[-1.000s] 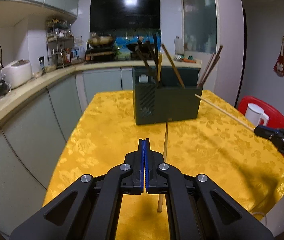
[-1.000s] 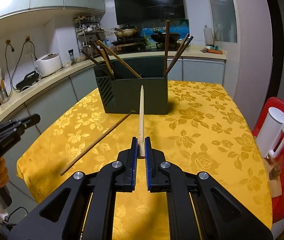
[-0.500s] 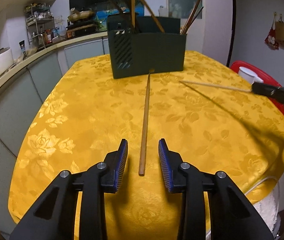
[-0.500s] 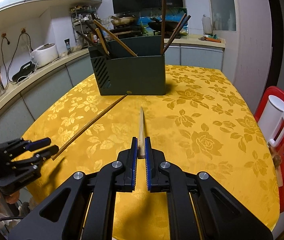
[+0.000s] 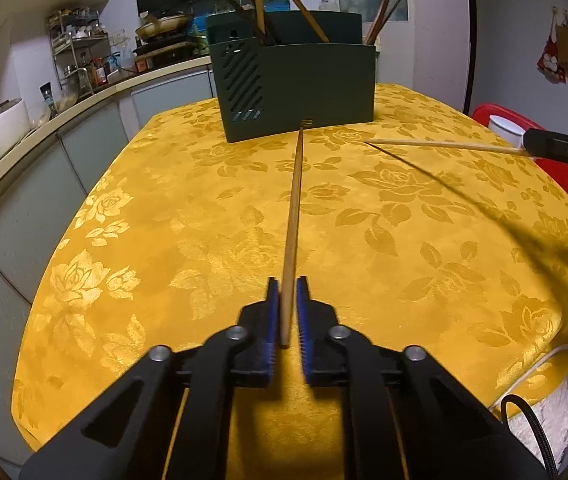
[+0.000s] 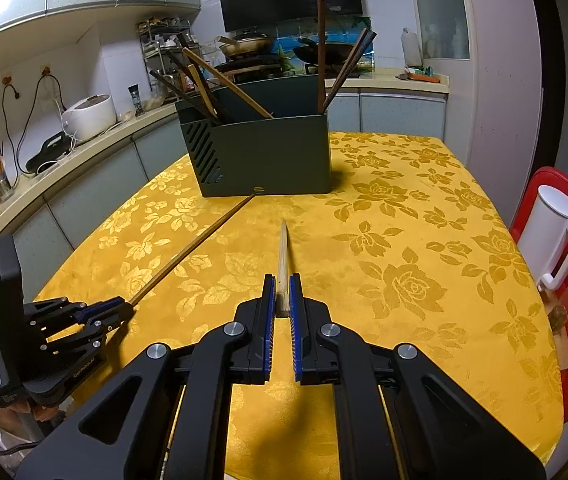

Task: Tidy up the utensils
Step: 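Carry both pale chopsticks up to the green holder and insert them into its slots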

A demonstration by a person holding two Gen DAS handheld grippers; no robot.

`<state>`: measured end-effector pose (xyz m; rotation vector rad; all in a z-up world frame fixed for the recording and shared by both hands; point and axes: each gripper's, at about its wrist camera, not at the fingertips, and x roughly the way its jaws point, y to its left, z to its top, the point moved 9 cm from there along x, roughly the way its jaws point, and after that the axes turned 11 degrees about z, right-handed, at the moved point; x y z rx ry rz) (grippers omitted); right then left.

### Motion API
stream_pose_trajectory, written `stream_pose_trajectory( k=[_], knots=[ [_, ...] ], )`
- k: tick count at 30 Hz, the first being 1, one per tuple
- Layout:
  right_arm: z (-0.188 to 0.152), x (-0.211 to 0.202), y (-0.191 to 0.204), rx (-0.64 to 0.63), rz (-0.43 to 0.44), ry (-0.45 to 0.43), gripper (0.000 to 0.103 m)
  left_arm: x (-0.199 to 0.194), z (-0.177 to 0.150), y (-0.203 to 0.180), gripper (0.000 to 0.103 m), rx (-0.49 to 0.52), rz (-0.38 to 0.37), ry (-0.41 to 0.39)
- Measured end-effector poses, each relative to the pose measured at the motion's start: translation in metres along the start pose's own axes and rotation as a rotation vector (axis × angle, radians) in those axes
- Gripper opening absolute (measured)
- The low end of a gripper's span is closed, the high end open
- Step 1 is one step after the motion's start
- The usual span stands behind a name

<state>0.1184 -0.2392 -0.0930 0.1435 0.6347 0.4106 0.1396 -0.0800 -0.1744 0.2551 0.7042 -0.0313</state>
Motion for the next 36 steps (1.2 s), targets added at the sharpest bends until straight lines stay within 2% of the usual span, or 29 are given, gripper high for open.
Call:
stream_pose_trajectory(
  k=[17,28,36],
  knots=[
    [0.003,-0.004,-0.002,0.008,-0.004,-0.014,0.008,-0.006,0.003,0.003,0.006,0.004,-0.006,-0.004],
    [0.031,-0.027,0.004,0.005,0.009,-0.105,0.008,-0.063,0.068,0.048,0.006,-0.095,-0.06,-0.155],
    [0.062,-0.036,0.001,0.009,0.039,-0.154,0.008,-0.092,0.127,0.06,0.006,-0.094,-0.079,-0.248]
  ],
)
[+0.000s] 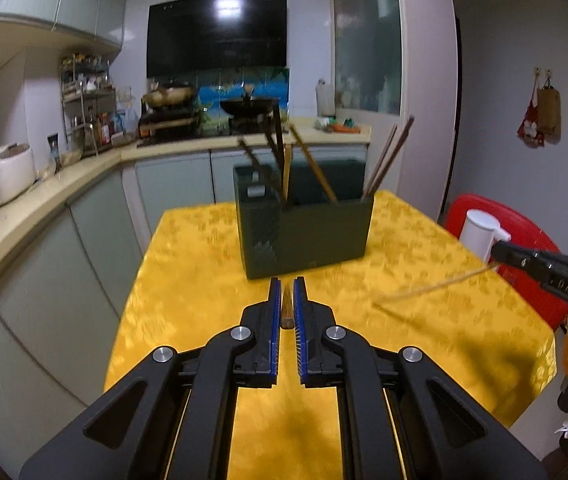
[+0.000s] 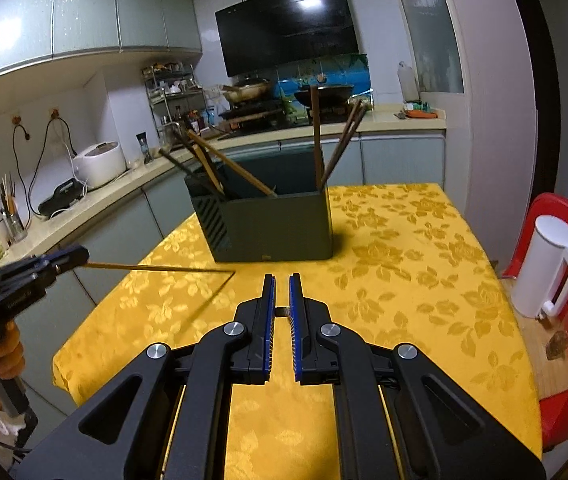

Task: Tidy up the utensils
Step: 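Carry both pale chopsticks up to the green holder and insert them into its slots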

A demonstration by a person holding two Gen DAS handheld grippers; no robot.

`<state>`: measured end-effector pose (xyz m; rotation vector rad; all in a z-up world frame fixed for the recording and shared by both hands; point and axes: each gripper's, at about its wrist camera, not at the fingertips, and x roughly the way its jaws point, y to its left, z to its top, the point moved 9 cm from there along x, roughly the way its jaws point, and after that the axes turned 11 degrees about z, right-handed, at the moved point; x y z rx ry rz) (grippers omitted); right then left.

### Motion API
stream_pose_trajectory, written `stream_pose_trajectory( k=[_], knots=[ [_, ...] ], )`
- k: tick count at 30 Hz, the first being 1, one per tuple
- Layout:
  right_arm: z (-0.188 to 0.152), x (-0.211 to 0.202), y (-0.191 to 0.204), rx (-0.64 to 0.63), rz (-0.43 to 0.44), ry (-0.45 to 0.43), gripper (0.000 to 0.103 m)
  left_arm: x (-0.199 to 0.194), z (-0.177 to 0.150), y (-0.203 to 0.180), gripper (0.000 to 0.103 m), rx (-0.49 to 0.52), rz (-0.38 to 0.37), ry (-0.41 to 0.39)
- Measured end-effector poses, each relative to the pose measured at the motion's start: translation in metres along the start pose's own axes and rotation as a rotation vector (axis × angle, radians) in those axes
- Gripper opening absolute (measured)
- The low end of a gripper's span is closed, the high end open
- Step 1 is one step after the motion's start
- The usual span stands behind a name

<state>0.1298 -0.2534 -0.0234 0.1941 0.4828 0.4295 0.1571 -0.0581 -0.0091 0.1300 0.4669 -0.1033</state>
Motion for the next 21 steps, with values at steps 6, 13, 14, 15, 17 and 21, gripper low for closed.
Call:
stream_pose_trajectory(
  k=[6,13,14,15,17,21],
  knots=[
    [0.029,0.006,-0.003,-0.016,0.01,-0.007,0.008,0.01,0.04,0.005,0.006,0.016,-0.007,-0.015],
    [0.071,0.019,-0.002,-0.045,0.021,0.01,0.008,0.022,0.079,-0.003,0.006,0.06,-0.061,0.014],
    [0.08,0.019,0.0,-0.056,0.025,0.007,0.008,0.022,0.086,-0.005,0.006,0.066,-0.075,0.019],
    [0.087,0.018,0.001,-0.064,0.029,0.004,0.008,0.022,0.094,-0.007,0.006,0.07,-0.089,0.024],
    [0.105,0.018,0.005,-0.076,0.038,-0.002,0.008,0.022,0.106,-0.009,0.006,0.069,-0.118,0.036],
    [0.142,0.017,0.01,-0.102,0.041,-0.027,0.008,0.021,0.141,-0.016,0.006,0.054,-0.182,0.049]
  ],
)
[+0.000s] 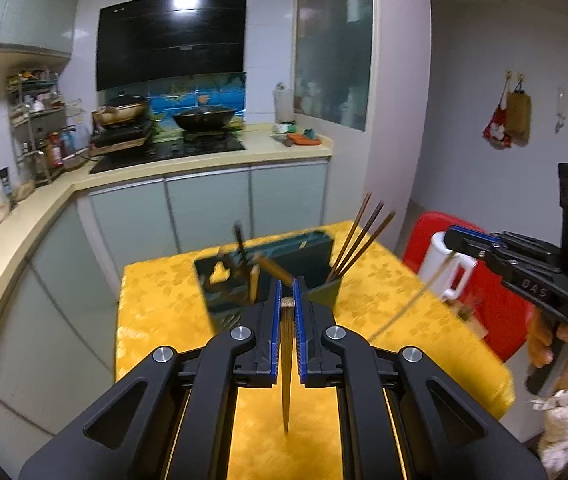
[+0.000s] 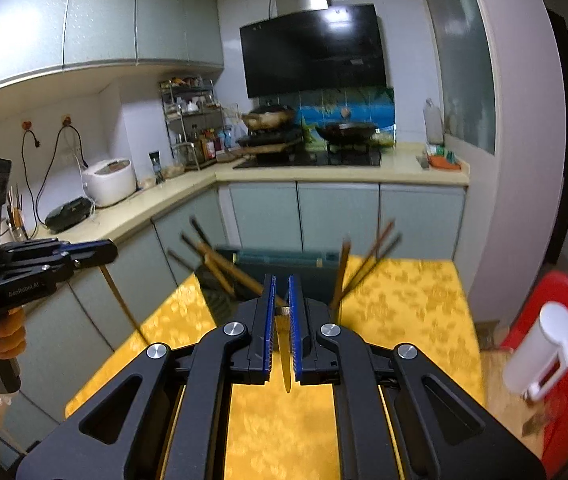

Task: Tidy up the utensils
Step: 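Carry both pale chopsticks up to the green holder and insert them into its slots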

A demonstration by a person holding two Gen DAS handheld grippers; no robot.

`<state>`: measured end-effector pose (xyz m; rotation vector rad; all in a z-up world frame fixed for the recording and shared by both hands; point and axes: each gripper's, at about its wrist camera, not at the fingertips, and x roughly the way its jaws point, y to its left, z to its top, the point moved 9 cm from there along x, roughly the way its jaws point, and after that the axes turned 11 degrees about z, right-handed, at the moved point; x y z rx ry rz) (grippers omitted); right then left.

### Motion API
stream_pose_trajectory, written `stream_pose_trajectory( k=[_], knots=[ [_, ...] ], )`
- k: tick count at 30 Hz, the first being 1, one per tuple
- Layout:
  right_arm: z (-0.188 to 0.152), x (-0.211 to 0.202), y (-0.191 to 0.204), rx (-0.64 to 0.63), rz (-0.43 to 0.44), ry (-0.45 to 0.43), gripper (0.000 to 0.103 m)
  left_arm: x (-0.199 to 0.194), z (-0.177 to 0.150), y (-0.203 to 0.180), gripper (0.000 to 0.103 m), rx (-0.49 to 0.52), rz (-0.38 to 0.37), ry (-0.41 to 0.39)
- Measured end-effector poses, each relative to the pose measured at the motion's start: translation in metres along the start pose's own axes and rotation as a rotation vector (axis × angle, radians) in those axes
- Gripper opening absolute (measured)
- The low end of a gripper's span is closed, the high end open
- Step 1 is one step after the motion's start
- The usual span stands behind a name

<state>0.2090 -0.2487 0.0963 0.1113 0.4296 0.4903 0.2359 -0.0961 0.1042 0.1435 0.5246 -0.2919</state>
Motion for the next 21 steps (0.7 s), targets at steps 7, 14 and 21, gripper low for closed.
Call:
stream_pose_trajectory(
  k=[7,14,21],
  knots=[
    [0.059,0.001,-0.007,-0.049,-0.026,-0.058,0.008,-0.004,0.073,-0.013,0.006,-0.025,-0.069,-0.053],
    [0.086,0.015,-0.025,-0.063,-0.056,-0.066,0.008,0.006,0.139,-0.019,0.006,-0.044,-0.051,-0.127],
    [0.097,0.036,-0.042,-0.038,-0.053,-0.059,0.008,0.035,0.174,-0.022,0.006,-0.054,-0.005,-0.156]
  ],
)
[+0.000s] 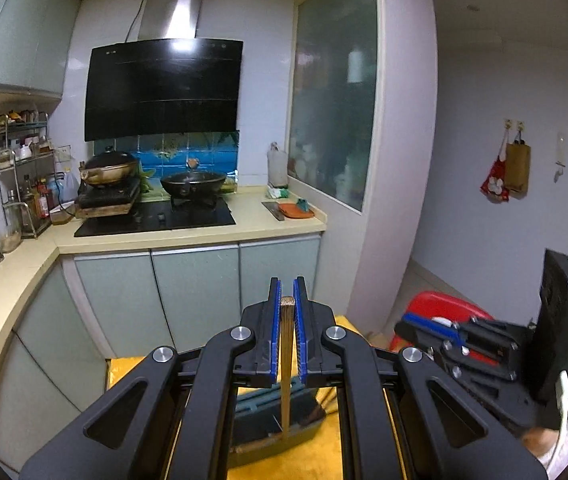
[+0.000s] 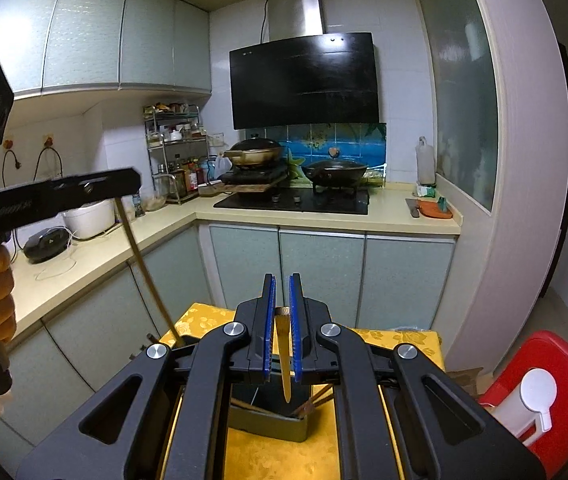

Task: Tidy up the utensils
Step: 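Carry both pale chopsticks up to the green holder and insert them into its slots, then open both tools to release the pale chopsticks into the holder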

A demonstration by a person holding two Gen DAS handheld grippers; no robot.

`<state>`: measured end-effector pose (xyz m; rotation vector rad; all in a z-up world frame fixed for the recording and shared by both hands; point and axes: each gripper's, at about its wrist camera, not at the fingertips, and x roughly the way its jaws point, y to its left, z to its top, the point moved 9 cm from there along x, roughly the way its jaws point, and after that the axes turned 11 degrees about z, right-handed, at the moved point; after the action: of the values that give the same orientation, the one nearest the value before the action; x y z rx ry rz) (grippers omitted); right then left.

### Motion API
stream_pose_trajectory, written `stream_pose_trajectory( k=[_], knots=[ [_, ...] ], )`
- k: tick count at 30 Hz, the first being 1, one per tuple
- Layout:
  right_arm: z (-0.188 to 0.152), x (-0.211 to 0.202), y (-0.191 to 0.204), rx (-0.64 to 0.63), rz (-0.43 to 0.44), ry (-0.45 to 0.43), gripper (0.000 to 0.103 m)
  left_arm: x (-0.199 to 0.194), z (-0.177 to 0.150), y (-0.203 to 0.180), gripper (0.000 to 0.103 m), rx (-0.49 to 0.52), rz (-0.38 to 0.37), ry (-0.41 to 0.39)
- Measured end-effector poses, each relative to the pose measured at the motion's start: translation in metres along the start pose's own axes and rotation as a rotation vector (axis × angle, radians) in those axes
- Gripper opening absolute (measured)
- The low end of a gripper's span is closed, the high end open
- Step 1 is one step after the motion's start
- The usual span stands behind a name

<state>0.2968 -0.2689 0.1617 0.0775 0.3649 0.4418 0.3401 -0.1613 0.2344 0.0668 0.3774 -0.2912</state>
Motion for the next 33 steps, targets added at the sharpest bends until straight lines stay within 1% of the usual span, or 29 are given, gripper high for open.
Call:
stream_pose_trajectory(
  k=[4,6,11,17,21,26,27,28,29,30,31,32,33],
  knots=[
    [-0.001,0.01,-0.002,0.004,-0.002,0.016,0.008,0.019,0.003,0.005,0.006,0.01,0.052,-0.02],
    [-0.008,0.02,-0.003,-0.002,-0.005,0.041,0.008,0.027,0.002,0.009,0.006,0.028,0.083,-0.03],
    [-0.028,0.043,-0.002,-0.016,-0.014,0.116,0.008,0.054,-0.021,0.016,0.006,0.029,0.105,0.023],
    [-0.053,0.064,-0.003,-0.015,-0.032,0.203,0.008,0.081,-0.064,0.022,0.006,0.028,0.106,0.109],
    [-0.064,0.074,-0.008,-0.01,-0.049,0.235,0.008,0.093,-0.086,0.028,0.006,0.035,0.122,0.146],
    [-0.072,0.084,-0.014,0.003,-0.054,0.25,0.008,0.096,-0.097,0.034,0.007,0.04,0.14,0.158],
    [-0.072,0.085,-0.016,0.007,-0.055,0.247,0.009,0.096,-0.098,0.036,0.007,0.037,0.141,0.161],
    [-0.073,0.087,-0.017,0.011,-0.053,0.251,0.01,0.095,-0.099,0.037,0.013,0.036,0.145,0.16],
    [-0.073,0.087,-0.017,0.019,-0.049,0.252,0.01,0.093,-0.098,0.04,0.026,0.034,0.151,0.153],
    [-0.073,0.087,-0.018,0.021,-0.048,0.252,0.016,0.091,-0.096,0.041,0.034,0.033,0.156,0.147],
    [-0.073,0.086,-0.017,0.02,-0.049,0.25,0.023,0.087,-0.094,0.045,0.048,0.026,0.163,0.134],
    [-0.072,0.085,-0.017,0.022,-0.052,0.241,0.044,0.085,-0.091,0.048,0.056,0.021,0.165,0.126],
    [-0.071,0.083,-0.017,0.027,-0.059,0.228,0.059,0.082,-0.089,0.049,0.058,0.016,0.164,0.118]
  ],
)
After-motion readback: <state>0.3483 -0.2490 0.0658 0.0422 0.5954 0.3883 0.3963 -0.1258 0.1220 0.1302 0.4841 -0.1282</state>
